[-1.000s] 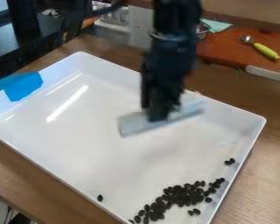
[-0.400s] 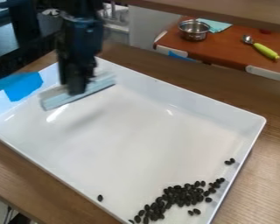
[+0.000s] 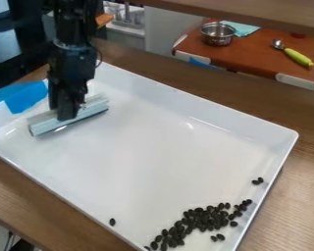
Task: Sweep into pile
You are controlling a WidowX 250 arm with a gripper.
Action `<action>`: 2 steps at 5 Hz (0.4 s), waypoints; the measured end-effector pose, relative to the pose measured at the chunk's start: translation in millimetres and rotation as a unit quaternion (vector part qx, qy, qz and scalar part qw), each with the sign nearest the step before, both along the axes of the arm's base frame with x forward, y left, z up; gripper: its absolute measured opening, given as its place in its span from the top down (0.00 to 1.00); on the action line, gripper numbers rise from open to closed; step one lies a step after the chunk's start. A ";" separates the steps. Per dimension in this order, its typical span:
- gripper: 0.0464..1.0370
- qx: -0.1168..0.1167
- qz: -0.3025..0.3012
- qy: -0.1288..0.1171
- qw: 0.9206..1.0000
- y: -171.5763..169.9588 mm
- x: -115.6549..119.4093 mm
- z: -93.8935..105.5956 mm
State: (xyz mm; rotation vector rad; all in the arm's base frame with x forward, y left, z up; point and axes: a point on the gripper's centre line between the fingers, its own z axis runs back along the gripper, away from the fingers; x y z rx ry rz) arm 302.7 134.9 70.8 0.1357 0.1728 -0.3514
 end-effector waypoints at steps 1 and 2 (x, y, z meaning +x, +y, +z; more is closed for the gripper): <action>0.36 -0.043 -0.008 0.015 0.999 -1.2 1.8 -14.4; 0.08 -0.080 -0.013 0.010 0.997 0.6 -2.7 -3.9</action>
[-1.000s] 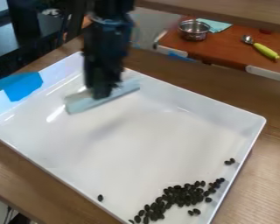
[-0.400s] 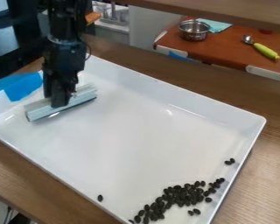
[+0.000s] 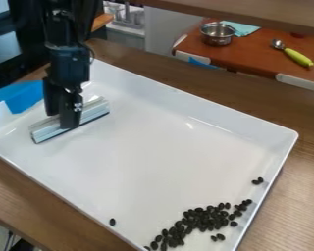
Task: Sweep into pile
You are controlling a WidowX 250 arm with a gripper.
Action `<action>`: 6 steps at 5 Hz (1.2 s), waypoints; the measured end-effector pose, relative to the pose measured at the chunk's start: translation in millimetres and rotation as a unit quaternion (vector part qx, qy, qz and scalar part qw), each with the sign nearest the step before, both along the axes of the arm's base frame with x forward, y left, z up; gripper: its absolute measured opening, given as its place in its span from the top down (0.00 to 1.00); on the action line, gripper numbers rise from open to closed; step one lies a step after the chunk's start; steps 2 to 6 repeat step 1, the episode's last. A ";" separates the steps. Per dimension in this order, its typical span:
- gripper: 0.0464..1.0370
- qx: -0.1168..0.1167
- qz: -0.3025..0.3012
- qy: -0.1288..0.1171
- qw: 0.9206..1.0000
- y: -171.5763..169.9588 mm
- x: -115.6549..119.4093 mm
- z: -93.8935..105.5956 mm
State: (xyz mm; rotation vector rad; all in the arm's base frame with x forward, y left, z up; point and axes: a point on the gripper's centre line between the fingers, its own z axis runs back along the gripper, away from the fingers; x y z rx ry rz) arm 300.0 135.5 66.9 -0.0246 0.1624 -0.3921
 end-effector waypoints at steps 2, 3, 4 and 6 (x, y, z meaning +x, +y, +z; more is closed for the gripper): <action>0.03 0.001 -0.019 -0.088 0.996 11.7 -5.6 60.8; 0.03 0.001 -0.019 -0.088 0.996 11.7 -5.6 60.8; 0.03 0.001 -0.019 -0.088 0.996 11.7 -5.6 60.8; 0.03 0.001 -0.019 -0.088 0.996 11.7 -5.6 60.8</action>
